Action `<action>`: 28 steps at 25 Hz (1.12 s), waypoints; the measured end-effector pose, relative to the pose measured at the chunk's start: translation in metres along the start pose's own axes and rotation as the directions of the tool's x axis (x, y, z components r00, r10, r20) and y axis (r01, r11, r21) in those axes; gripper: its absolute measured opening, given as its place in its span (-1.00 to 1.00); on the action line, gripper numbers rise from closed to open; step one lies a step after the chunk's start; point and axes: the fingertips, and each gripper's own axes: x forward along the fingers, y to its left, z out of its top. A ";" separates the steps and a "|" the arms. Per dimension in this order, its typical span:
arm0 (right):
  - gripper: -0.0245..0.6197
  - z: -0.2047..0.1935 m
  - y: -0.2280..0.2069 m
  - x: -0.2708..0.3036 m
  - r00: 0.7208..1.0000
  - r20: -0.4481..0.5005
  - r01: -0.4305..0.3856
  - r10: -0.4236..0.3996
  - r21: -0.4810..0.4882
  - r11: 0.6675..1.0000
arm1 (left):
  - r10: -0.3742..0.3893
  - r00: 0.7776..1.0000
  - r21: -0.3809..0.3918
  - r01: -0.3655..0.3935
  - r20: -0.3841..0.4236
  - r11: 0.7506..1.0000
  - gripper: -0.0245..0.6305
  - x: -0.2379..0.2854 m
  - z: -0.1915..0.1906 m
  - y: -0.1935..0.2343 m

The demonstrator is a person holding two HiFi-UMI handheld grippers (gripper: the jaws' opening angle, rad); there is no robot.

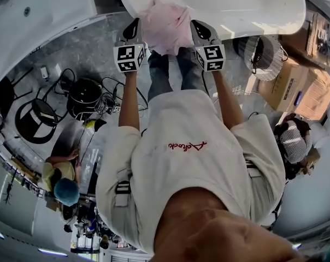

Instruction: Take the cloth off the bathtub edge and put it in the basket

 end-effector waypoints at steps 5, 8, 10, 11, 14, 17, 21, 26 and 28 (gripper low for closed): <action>-0.90 -0.038 0.005 0.011 0.997 -0.070 -0.018 0.024 0.086 0.996 | -0.010 0.998 -0.012 0.009 -0.069 1.000 -0.93 0.007 -0.035 0.002; -0.90 -0.058 0.011 0.021 0.992 -0.116 -0.032 0.049 0.148 0.989 | -0.013 0.994 -0.024 0.010 -0.112 1.000 -0.93 0.013 -0.053 0.004; -0.90 -0.065 0.015 0.027 0.989 -0.134 -0.034 0.057 0.171 0.985 | -0.022 0.990 -0.035 0.017 -0.142 0.999 -0.93 0.018 -0.063 0.005; -0.90 -0.067 0.017 0.030 0.989 -0.139 -0.032 0.058 0.184 0.982 | -0.030 0.988 -0.045 0.023 -0.154 0.999 -0.92 0.021 -0.068 0.005; -0.90 -0.076 0.018 0.040 0.986 -0.155 -0.017 0.061 0.274 0.962 | -0.056 0.981 -0.079 0.042 -0.185 0.996 -0.92 0.029 -0.082 0.003; -0.90 -0.087 0.016 0.049 0.981 -0.186 0.005 0.060 0.333 0.943 | -0.060 0.972 -0.089 0.041 -0.228 0.995 -0.92 0.034 -0.098 0.002; -0.90 -0.108 0.018 0.058 0.963 -0.259 0.018 0.074 0.336 0.942 | -0.075 0.962 -0.105 0.048 -0.262 0.993 -0.69 0.036 -0.112 0.003; -0.02 -0.122 0.027 0.068 0.953 -0.264 -0.023 0.151 0.433 0.901 | -0.086 0.953 -0.121 0.053 -0.292 0.991 -0.02 0.040 -0.125 0.005; 0.23 -0.130 0.030 0.073 0.947 -0.271 -0.031 0.172 0.457 0.889 | -0.094 0.948 -0.136 0.054 -0.305 0.989 0.22 0.042 -0.131 0.005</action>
